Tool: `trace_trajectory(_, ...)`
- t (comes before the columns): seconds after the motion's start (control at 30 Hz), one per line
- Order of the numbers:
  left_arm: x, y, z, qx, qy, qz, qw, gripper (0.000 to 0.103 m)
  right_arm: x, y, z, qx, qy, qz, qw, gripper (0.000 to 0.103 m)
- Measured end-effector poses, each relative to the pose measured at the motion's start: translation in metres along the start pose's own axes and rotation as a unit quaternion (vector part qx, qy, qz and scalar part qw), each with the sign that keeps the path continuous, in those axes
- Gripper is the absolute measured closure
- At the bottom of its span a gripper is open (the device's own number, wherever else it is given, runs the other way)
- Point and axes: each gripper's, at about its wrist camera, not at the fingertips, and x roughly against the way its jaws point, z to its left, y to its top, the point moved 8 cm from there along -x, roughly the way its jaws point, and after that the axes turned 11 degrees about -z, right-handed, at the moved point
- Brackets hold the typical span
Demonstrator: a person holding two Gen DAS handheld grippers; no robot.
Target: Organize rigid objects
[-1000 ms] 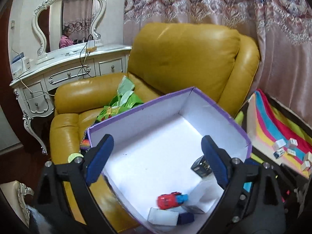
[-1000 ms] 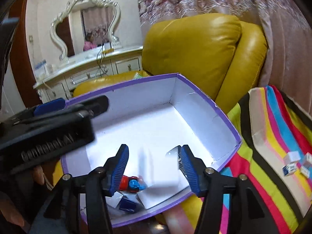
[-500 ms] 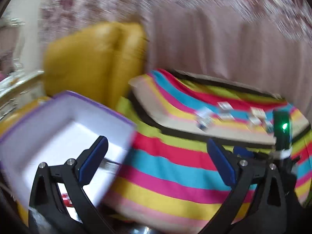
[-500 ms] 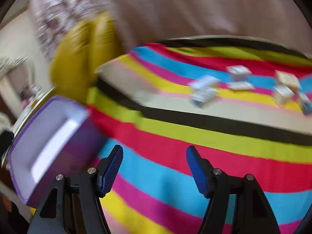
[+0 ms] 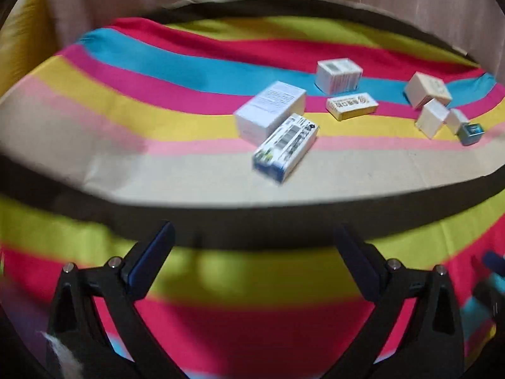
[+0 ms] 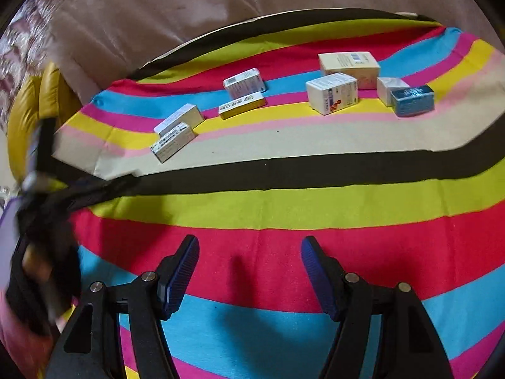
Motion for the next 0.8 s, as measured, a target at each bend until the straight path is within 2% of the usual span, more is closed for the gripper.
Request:
trace_trajectory(0.1,-0.034,0.011,0.0,-0.014,0.009,0.014,0.9998,0.001,-0.002,0.001,0.002,0.02,0.005,0.004,1.0,0.035)
trace_trajectory(0.23,-0.061,0.027,-0.002,0.0,0.001,0.018,0.9998,0.001,-0.01,0.006,-0.006,0.01,0.005,0.008,1.0,0.035)
trace_trajectory(0.27,-0.065,0.03,-0.004,0.002,-0.001,0.017,0.9999,0.006,-0.013,0.008,-0.01,0.006,0.002,0.008,1.0,0.035)
trace_trajectory(0.3,-0.068,0.032,-0.008,0.006,-0.012,0.017,0.9998,0.016,-0.016,0.01,-0.013,0.0,0.0,0.008,1.0,0.035)
trace_trajectory(0.33,-0.066,0.034,-0.013,0.015,-0.033,0.012,0.9993,0.043,-0.019,0.012,-0.017,-0.007,-0.004,0.009,1.0,0.035)
trace_trajectory(0.37,-0.063,0.036,-0.015,0.018,-0.037,0.005,0.9992,0.059,-0.022,0.014,-0.021,-0.011,-0.008,0.011,1.0,0.035)
trace_trajectory(0.4,-0.06,0.034,-0.018,0.014,-0.03,0.005,0.9994,0.066,-0.026,0.017,-0.025,-0.013,-0.013,0.011,1.0,0.035)
trace_trajectory(0.5,-0.035,0.022,-0.021,0.015,-0.027,-0.011,0.9995,0.066,-0.039,0.029,-0.041,-0.018,-0.04,0.01,0.999,0.035)
trace_trajectory(0.6,-0.008,0.0,-0.016,0.014,-0.004,-0.019,0.9997,0.066,-0.055,0.046,-0.062,-0.04,-0.074,0.002,0.996,0.035)
trace_trajectory(0.73,0.006,-0.019,-0.014,0.012,0.005,-0.024,0.9996,0.066,-0.085,0.074,-0.081,-0.064,-0.119,0.005,0.991,0.035)
trace_trajectory(0.8,0.007,-0.02,-0.018,0.021,-0.001,-0.022,0.9995,0.059,-0.096,0.091,-0.085,-0.087,-0.127,-0.005,0.988,0.035)
